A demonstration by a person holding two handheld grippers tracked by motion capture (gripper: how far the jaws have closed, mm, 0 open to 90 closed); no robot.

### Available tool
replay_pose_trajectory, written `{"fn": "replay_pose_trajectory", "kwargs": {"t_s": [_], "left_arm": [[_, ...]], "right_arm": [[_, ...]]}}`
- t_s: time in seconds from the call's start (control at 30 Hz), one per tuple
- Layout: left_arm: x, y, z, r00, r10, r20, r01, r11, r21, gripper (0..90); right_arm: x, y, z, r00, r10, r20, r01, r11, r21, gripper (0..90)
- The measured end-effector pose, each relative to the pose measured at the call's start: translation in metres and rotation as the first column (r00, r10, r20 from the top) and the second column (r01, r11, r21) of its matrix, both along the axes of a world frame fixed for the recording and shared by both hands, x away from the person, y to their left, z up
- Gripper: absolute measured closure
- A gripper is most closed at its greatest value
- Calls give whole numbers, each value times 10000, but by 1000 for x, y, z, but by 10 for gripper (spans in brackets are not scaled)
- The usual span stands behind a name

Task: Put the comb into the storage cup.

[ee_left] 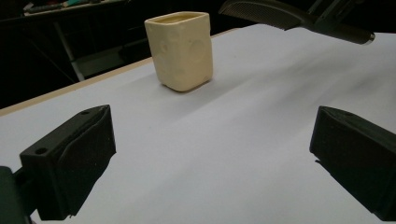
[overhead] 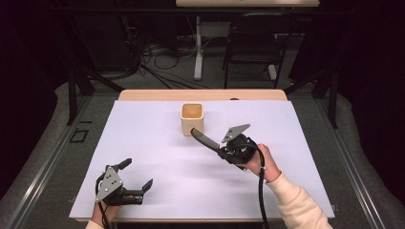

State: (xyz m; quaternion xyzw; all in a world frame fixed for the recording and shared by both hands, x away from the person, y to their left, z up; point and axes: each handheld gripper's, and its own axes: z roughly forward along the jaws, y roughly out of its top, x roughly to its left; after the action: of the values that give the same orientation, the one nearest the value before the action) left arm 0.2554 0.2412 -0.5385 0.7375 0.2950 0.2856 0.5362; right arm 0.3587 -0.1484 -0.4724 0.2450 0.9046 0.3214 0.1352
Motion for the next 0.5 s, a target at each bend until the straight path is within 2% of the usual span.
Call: {"fn": "replay_pose_trajectory", "kwargs": {"t_s": [0.5], "left_arm": [[0, 0, 0, 10000, 0, 12, 0, 10000, -2, 3]], "right_arm": [[0, -7, 5, 9994, -277, 205, 270, 9989, 371, 727]]}}
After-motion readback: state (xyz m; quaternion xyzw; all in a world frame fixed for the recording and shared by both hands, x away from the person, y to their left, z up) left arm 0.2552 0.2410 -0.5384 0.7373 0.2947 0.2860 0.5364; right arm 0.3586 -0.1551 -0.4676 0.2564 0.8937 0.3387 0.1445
